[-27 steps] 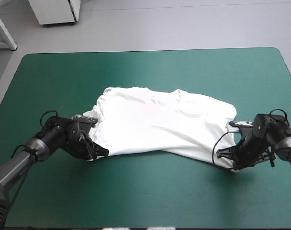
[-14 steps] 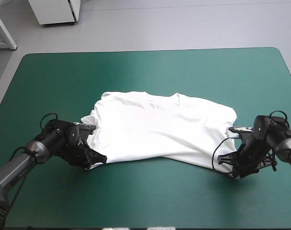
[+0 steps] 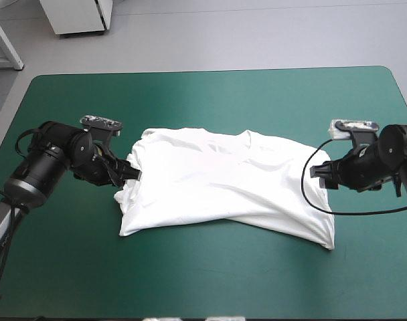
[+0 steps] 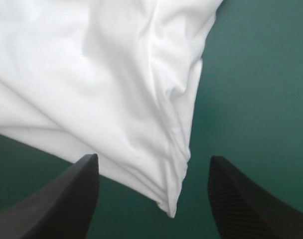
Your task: Fold the cloth
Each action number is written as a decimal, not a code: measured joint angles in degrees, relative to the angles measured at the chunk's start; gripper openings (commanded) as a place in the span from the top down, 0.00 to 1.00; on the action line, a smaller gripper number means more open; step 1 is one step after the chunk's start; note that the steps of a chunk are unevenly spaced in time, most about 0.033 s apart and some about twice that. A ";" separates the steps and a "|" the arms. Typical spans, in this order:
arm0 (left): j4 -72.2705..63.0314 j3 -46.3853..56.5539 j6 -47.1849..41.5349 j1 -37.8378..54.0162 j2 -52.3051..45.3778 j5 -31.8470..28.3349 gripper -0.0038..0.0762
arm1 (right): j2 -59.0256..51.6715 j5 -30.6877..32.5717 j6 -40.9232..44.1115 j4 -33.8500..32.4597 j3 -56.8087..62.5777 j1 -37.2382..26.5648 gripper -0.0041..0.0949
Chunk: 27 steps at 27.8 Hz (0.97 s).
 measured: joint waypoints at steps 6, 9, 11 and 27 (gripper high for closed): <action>3.71 -2.51 -1.90 1.60 0.35 1.35 0.37 | -0.62 0.70 1.75 -1.52 -8.66 0.00 0.41; 2.64 -2.54 -2.05 4.62 2.15 0.73 0.38 | -0.62 0.96 1.96 -1.58 -9.66 0.00 0.42; 1.47 -2.66 -1.75 6.33 3.77 -0.35 0.38 | -0.62 1.16 2.00 -1.64 -9.72 0.00 0.42; -0.33 -12.69 2.71 10.93 27.26 -3.79 0.41 | -0.62 1.22 2.13 -3.02 -9.78 0.00 0.44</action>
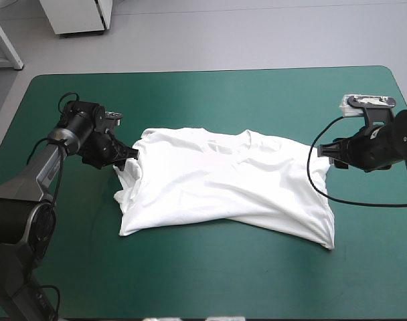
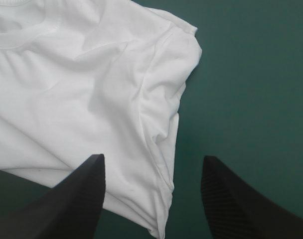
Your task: Fold the cloth
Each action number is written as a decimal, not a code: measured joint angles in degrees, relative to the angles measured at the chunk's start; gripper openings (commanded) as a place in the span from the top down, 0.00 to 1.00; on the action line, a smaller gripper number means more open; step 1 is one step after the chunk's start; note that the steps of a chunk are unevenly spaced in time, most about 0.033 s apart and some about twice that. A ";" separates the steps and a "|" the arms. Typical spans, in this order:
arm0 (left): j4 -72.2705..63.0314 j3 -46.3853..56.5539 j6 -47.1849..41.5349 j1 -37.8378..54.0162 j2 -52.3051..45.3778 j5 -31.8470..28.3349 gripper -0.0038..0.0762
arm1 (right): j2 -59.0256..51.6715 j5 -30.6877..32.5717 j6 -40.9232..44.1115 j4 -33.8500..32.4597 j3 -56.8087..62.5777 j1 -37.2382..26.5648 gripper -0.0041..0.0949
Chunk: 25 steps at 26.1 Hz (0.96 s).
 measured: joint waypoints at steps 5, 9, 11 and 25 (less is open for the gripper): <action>-2.45 -0.17 1.37 0.29 4.85 -1.97 0.41 | 0.00 0.00 0.00 -0.15 0.00 0.00 0.44; -3.35 -1.10 1.80 0.40 5.85 -1.87 0.51 | 0.00 0.00 0.00 -0.25 0.00 0.00 0.45; -3.80 -1.35 1.82 0.47 6.18 -1.50 0.69 | 0.00 0.00 0.00 -0.25 0.00 0.00 0.45; 2.29 -1.52 1.76 0.30 2.71 -1.84 0.96 | 0.00 0.00 0.04 -0.25 -0.05 0.00 0.47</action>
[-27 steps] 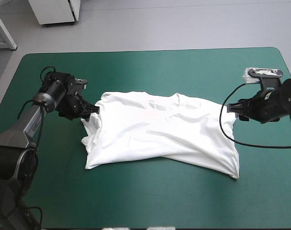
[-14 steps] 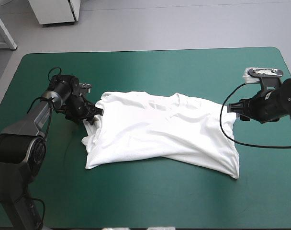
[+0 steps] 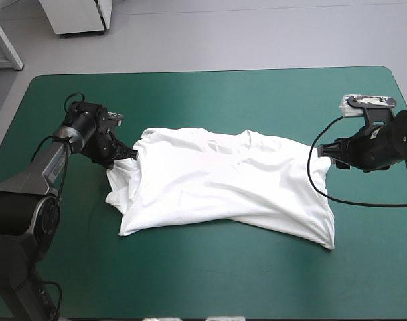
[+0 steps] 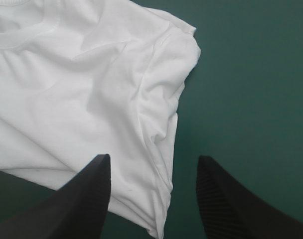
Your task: Fold the cloth
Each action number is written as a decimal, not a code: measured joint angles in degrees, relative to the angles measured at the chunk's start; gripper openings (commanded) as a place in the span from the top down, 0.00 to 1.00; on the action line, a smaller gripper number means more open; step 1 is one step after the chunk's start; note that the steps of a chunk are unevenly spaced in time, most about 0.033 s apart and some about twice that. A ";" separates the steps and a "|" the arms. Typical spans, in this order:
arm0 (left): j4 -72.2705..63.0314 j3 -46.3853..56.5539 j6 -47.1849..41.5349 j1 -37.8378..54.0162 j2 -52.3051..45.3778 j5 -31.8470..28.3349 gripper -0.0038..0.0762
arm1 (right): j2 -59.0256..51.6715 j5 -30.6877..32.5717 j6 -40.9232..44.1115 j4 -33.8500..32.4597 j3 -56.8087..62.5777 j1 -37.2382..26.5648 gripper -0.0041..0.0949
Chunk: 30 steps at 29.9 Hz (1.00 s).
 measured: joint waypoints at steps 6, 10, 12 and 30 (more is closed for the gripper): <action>-3.44 -4.69 0.18 -1.06 -3.00 1.66 0.96 | 0.00 0.00 0.00 0.00 0.00 0.00 0.49; -4.86 -7.82 0.24 -4.60 -3.05 2.05 0.96 | 0.00 0.00 0.00 0.00 0.00 0.00 0.49; -5.64 -8.45 0.24 -7.08 -3.05 1.28 0.96 | 0.00 0.00 0.00 0.00 0.00 0.00 0.49; -9.57 -9.03 -0.04 -17.35 8.33 -0.63 0.96 | 0.00 0.00 0.00 0.00 0.00 0.00 0.50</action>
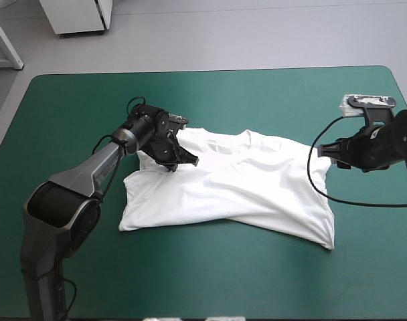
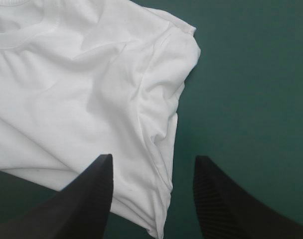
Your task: Fold the cloth
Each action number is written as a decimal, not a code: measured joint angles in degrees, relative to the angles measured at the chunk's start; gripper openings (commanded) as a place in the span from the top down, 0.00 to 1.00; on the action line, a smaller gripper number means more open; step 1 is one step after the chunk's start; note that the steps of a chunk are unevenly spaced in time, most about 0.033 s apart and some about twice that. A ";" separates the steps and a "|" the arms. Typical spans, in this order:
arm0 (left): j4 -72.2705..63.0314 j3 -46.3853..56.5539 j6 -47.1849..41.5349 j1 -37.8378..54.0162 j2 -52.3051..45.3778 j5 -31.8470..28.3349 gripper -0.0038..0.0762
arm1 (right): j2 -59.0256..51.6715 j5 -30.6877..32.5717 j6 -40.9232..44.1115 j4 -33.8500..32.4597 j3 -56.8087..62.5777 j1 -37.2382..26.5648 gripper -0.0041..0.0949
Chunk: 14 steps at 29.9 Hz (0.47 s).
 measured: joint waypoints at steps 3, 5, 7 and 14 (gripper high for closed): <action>-0.27 -0.46 0.00 0.00 0.38 0.02 0.92 | 0.00 0.00 0.00 0.00 0.00 0.00 0.50; -0.39 -0.57 0.00 0.00 0.48 0.15 0.87 | 0.00 0.00 0.00 0.00 0.00 0.00 0.50; -0.45 -0.89 0.00 0.00 0.62 0.55 0.79 | 0.00 0.00 0.00 0.00 0.00 0.00 0.50; -3.25 -4.33 1.50 0.00 0.47 2.05 0.38 | 0.00 0.00 0.00 0.00 0.00 0.00 0.50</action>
